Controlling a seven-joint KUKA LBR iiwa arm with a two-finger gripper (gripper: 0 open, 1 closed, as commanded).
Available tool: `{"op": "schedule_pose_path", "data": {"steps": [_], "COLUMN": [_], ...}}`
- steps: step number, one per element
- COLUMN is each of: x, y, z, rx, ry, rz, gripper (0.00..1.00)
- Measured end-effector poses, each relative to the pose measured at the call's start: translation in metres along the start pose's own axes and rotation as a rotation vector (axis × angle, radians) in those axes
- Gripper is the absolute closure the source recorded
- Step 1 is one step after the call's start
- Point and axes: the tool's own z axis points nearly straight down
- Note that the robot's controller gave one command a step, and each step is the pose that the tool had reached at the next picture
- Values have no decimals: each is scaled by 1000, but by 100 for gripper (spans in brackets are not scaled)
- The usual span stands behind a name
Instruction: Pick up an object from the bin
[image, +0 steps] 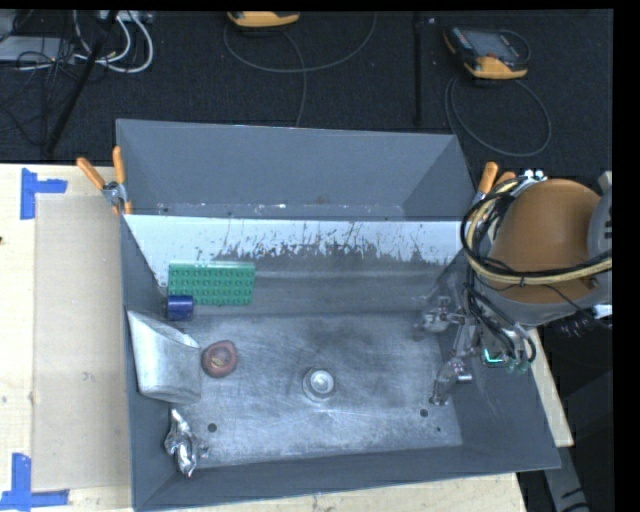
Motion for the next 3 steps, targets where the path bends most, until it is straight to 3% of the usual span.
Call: {"op": "schedule_pose_path", "data": {"steps": [1,2,3], "x": [-53,-23,-41], "y": [54,115,176], "z": [61,90,89], "rx": [-2,3,2], "ry": [-7,-13,-13], "rz": [-22,-104,-194], "gripper": [0,0,0]}}
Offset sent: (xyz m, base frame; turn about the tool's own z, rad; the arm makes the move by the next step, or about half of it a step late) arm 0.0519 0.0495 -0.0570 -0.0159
